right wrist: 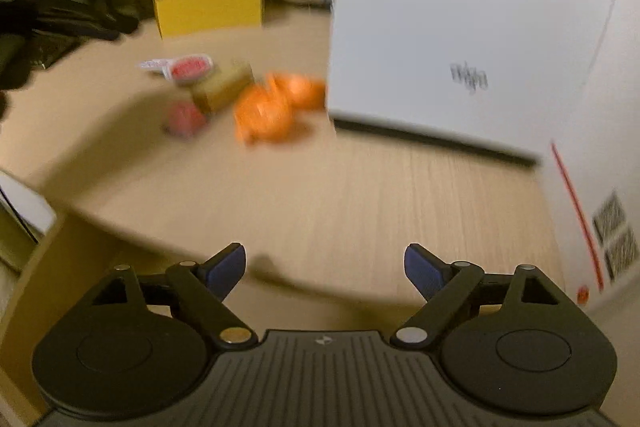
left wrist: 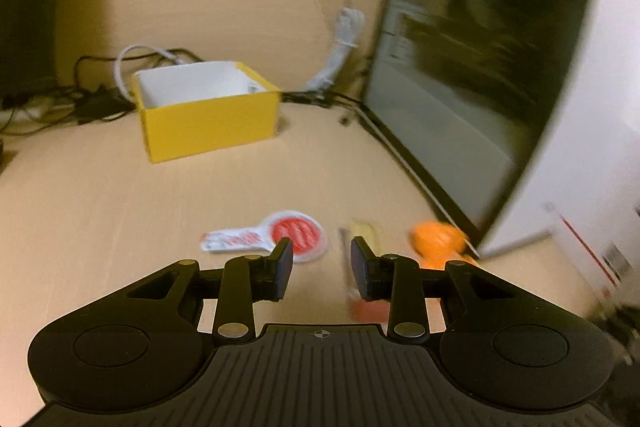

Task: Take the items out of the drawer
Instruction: 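Carry the sauce packet and orange cup up onto the desktop, then lower both grippers into the drawer while the right gripper grasps the pink-white cloth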

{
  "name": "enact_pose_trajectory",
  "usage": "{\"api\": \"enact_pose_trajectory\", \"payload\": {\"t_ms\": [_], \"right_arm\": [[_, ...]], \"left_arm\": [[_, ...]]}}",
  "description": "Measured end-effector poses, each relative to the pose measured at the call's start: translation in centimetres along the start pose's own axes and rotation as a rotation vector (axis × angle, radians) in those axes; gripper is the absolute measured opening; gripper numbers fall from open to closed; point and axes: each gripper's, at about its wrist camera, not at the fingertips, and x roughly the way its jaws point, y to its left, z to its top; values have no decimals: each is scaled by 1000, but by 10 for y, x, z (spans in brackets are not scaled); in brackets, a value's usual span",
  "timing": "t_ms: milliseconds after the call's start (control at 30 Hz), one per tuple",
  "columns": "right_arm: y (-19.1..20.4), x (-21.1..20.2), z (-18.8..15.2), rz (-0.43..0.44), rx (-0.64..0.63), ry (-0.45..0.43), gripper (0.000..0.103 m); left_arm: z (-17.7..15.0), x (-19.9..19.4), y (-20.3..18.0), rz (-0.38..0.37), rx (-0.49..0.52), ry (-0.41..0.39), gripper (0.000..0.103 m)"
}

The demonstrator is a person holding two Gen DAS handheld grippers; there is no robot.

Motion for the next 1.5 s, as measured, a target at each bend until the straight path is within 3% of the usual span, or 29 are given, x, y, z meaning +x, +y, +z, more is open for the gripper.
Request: {"api": "enact_pose_trajectory", "payload": {"t_ms": [167, 367, 533, 633, 800, 867, 900, 967, 1100, 1167, 1300, 1400, 1500], "right_arm": [[1, -3, -6, 39, -34, 35, 88], [44, -9, -13, 264, -138, 110, 88], [98, 21, -22, 475, -232, 300, 88], [129, 54, -26, 528, -250, 465, 86], [144, 74, -39, 532, -266, 671, 67], [138, 75, -45, 540, -244, 709, 29], [134, 75, -48, 535, -244, 725, 25], [122, 70, -49, 500, -218, 691, 17], [77, 51, -38, 405, -81, 583, 15], [44, 38, -26, 297, -10, 487, 15], [-10, 6, -17, 41, -3, 311, 15], [-38, -6, -16, -1, 56, 258, 15], [-48, -11, -24, -43, 109, 232, 15]], "left_arm": [[-20, -14, -21, -79, 31, 99, 35], [-49, -16, -32, -104, 25, 206, 35], [-65, -17, -32, -104, 39, 247, 35], [-68, -17, -29, -87, 48, 265, 35], [-73, -22, -27, -91, 39, 265, 35], [-76, -22, -27, -96, 34, 269, 35], [-78, -23, -28, -98, 34, 271, 35], [-80, -22, -29, -107, 36, 279, 35], [-87, -15, -39, -134, 80, 322, 35], [-97, -7, -50, -178, 149, 379, 35], [-125, 12, -82, -269, 315, 485, 35], [-143, 24, -111, -315, 428, 469, 35], [-157, 39, -141, -310, 554, 402, 35]]}}
